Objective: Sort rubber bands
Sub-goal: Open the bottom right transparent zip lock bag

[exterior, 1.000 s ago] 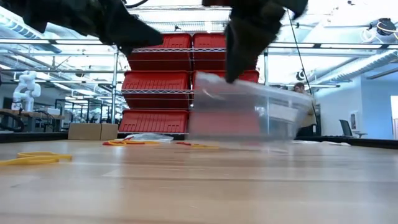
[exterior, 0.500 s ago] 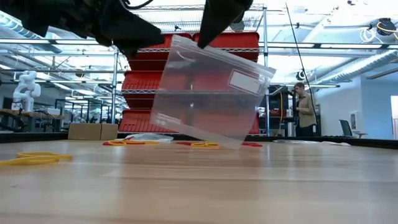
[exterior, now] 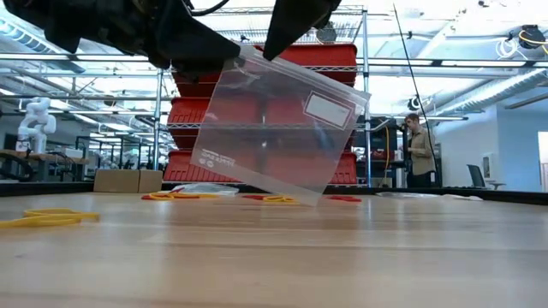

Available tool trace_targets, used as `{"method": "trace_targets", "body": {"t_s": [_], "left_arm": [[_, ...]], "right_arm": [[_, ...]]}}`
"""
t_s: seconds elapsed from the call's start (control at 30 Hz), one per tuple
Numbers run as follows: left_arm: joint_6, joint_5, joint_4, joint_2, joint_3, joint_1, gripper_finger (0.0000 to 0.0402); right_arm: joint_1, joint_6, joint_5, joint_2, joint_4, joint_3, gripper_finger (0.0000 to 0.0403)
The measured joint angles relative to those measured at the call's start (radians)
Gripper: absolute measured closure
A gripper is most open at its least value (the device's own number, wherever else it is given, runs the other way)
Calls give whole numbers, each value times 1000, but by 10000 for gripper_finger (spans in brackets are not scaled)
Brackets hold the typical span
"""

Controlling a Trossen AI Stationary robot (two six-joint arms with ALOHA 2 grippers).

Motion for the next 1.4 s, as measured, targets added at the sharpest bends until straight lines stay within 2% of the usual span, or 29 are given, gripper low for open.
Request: {"method": "trace_targets", "body": {"t_s": [0.5,0.73,0.83,0.97,1.23,1.4], "left_arm": [[1,-3,1,1,0,0,391],[1,-4,15,1,0,2,397],[0,-28,16,1,0,1,398],[0,-41,16,0,0,2,399],[0,-42,15,0,0,2,400],[0,-42,14,0,-1,2,401]], "right_arm": [[4,20,-1,0,-35,0,403],[4,34,-11,0,-36,0,403],[2,91,-70,0,-23,0,399],[2,121,-84,-6,-17,0,366],[-20,183,-49,-32,7,0,273],[-39,175,-61,-26,32,0,259]]}}
